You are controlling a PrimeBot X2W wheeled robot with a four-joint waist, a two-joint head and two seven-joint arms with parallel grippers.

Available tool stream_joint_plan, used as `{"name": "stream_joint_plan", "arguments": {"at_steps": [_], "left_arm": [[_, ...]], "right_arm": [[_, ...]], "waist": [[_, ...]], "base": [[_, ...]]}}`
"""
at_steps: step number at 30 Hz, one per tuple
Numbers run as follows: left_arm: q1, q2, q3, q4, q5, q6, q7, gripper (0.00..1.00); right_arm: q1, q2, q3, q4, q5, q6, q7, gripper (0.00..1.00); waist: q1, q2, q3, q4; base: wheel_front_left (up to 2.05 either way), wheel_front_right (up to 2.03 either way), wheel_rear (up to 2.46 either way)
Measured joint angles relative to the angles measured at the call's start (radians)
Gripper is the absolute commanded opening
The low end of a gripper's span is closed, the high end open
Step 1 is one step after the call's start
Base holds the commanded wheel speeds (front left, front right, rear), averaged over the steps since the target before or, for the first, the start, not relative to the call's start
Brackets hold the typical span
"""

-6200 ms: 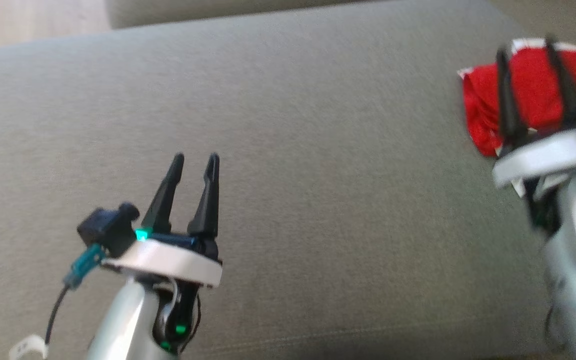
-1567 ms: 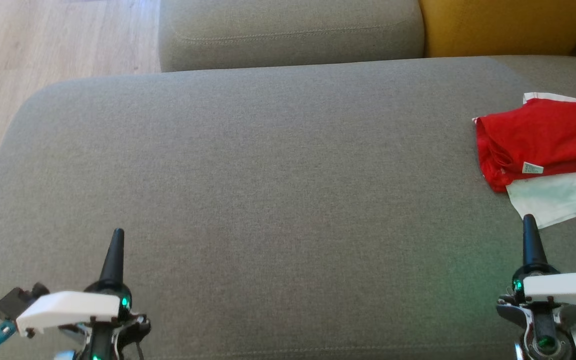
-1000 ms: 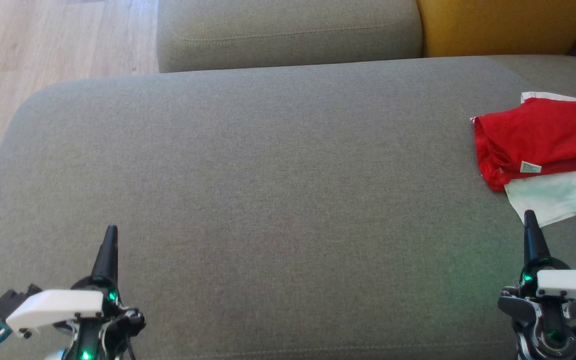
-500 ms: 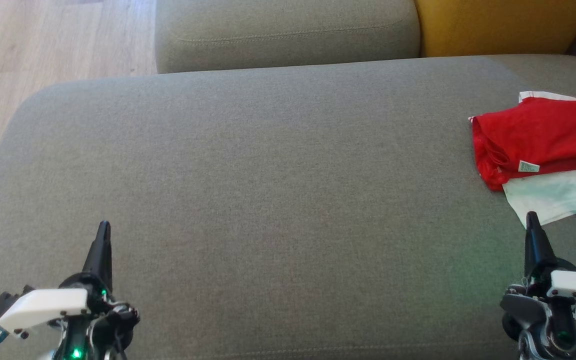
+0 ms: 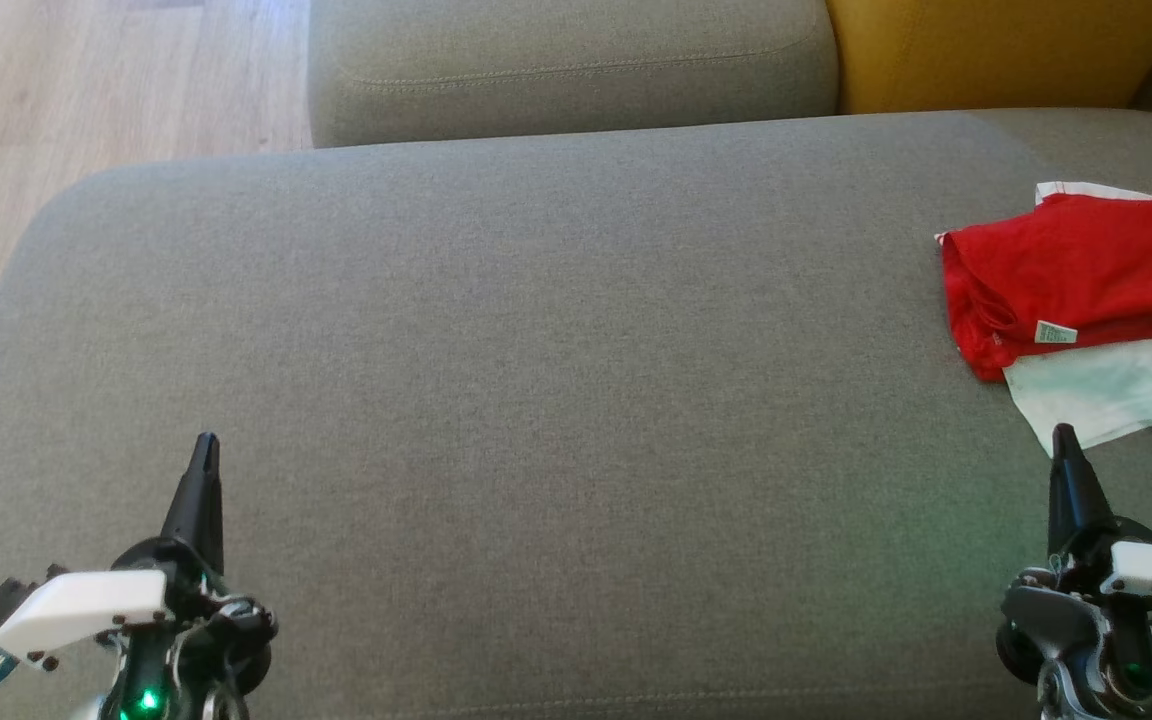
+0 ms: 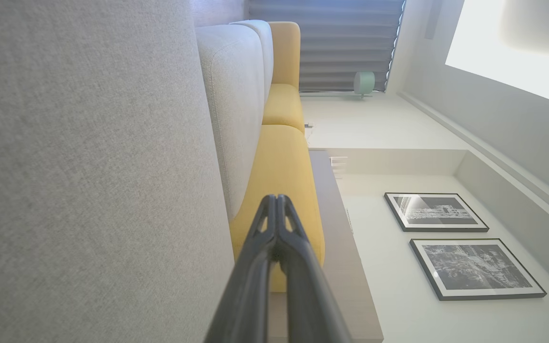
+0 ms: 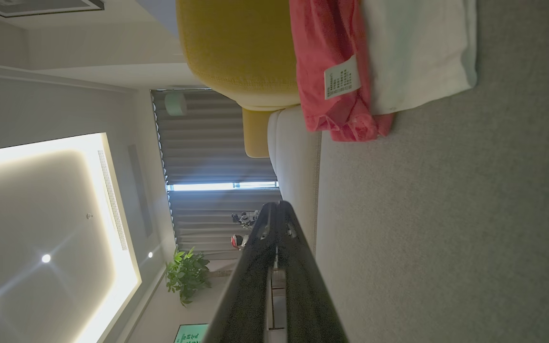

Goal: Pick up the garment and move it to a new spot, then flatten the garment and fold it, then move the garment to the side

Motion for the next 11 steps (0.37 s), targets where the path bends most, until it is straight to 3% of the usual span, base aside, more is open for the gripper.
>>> {"name": "stream_joint_plan", "arguments": {"at_steps": [11], "left_arm": [[0.0, -0.001, 0.003, 0.0, 0.0, 0.0, 0.001, 0.0]], "right_arm": [[0.0, 0.0, 0.0, 0.0, 0.0, 0.0, 0.0, 0.0]], "waist": [[0.0, 0.0, 0.0, 0.0]], "base": [[0.0, 0.0, 0.0]]}}
